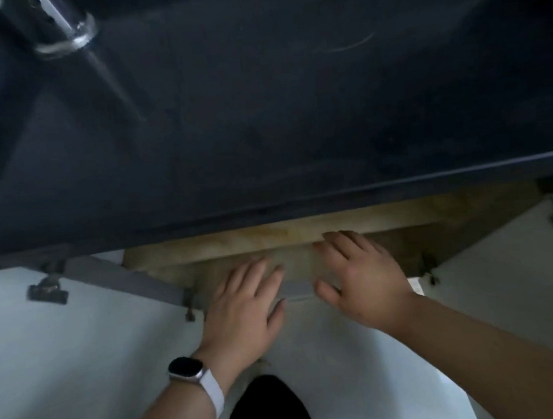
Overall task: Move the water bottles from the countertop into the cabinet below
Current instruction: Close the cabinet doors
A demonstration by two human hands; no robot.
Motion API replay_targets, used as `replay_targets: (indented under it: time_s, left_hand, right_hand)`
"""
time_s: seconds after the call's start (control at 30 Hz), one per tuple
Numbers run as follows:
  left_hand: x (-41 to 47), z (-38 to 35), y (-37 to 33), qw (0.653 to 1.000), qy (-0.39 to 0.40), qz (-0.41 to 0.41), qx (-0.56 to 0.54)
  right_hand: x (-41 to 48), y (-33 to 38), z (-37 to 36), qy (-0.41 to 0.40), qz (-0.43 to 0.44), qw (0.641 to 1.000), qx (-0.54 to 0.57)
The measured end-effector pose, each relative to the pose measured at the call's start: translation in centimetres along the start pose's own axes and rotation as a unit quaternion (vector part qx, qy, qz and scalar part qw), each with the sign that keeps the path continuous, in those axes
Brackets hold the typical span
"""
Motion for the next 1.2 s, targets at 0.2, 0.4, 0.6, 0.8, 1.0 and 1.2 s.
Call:
replay_targets:
  time_s: [0.2, 0.4, 0.6, 0.8, 1.0, 1.2]
  left_hand:
    - [-2.6, 6.8, -6.0, 0.999, 0.039, 0.014, -0.013]
    - [-3.4, 13.8, -11.4, 0.997, 0.047, 0.059, 0.012]
    - [-4.1, 19.7, -14.7, 0.992, 0.030, 0.122, 0.012]
    - [-5.5, 23.4, -13.2, 0.982, 0.024, 0.187, 0.006]
    - [-10.3, 23.7, -6.6, 0.955, 0.073, 0.286, 0.018]
    - [-18.0, 23.4, -0.1, 0.904, 0.114, 0.411, 0.029]
  right_hand:
    - [-5.9, -0.3, 6.3, 0.080, 0.009, 0.996, -0.022]
    - [-10.3, -2.4, 13.7, 0.108, 0.012, 0.994, -0.032]
    - [-12.0, -5.0, 21.6, 0.081, -0.001, 0.996, -0.046]
    - [-14.2, -8.2, 24.2, 0.097, -0.059, 0.992, -0.059]
    - [-18.3, -11.8, 21.1, 0.145, -0.183, 0.970, -0.074]
    - [-23.0, -14.2, 18.5, 0.188, -0.305, 0.930, -0.085]
Point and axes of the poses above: each hand's wrist, its own x-axis towards the middle knuckle, its own z-axis out of the back of the hand, y = z × x, the point moved 7 cm from there along x, towards the middle knuckle, and after that the axes turned 14 degrees about -x, right-handed, at the moved point
